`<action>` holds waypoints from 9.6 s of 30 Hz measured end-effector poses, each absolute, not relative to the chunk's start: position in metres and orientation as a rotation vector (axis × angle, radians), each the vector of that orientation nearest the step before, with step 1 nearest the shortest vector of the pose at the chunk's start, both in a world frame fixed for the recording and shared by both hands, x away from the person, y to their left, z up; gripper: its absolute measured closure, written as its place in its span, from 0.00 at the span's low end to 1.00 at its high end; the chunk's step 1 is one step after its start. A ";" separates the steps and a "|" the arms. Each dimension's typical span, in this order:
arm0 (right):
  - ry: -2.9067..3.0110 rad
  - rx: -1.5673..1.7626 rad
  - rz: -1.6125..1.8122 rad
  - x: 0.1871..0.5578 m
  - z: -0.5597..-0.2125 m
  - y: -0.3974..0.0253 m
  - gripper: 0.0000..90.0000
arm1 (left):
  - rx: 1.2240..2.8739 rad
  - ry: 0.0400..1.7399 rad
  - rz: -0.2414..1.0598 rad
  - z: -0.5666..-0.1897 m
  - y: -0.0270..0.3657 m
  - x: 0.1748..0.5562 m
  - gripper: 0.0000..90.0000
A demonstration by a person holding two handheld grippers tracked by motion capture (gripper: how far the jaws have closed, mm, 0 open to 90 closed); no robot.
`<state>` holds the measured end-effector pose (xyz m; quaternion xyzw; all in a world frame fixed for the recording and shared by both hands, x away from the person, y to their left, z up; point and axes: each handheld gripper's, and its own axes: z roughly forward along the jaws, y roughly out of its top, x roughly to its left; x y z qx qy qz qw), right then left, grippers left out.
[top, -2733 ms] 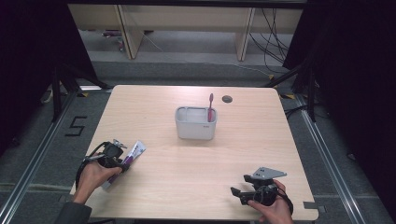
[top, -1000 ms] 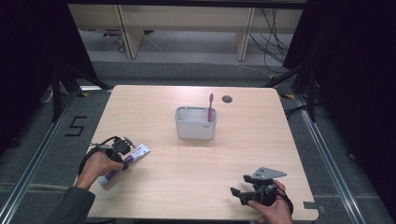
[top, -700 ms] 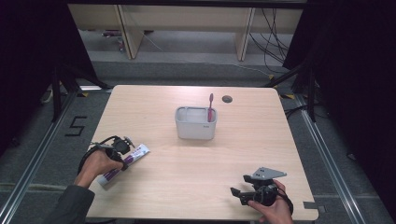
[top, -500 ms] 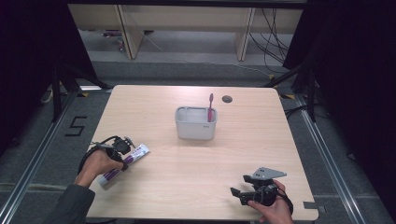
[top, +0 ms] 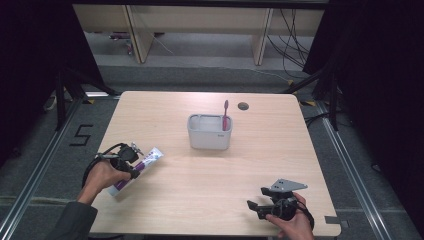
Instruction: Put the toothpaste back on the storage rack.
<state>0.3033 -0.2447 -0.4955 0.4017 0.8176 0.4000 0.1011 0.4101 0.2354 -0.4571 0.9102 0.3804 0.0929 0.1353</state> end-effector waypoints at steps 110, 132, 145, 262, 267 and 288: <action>2.424 1.175 1.197 0.303 -0.494 -0.250 0.30 | 1.697 0.969 0.496 -0.378 0.046 0.521 0.84; 2.443 1.195 1.205 0.302 -0.495 -0.250 0.30 | 1.711 0.997 0.473 -0.415 0.047 0.526 0.83; 2.433 1.204 1.208 0.302 -0.496 -0.250 0.30 | 1.757 1.007 0.491 -0.425 0.043 0.524 0.83; 2.431 1.231 1.198 0.302 -0.497 -0.248 0.30 | 1.861 1.051 0.426 -0.457 0.175 0.396 0.20; 2.433 1.215 1.182 0.303 -0.497 -0.249 0.30 | 1.870 1.066 0.415 -0.463 0.180 0.391 0.19; 2.442 1.210 1.202 0.304 -0.498 -0.250 0.30 | 1.888 1.032 0.396 -0.479 0.180 0.367 0.18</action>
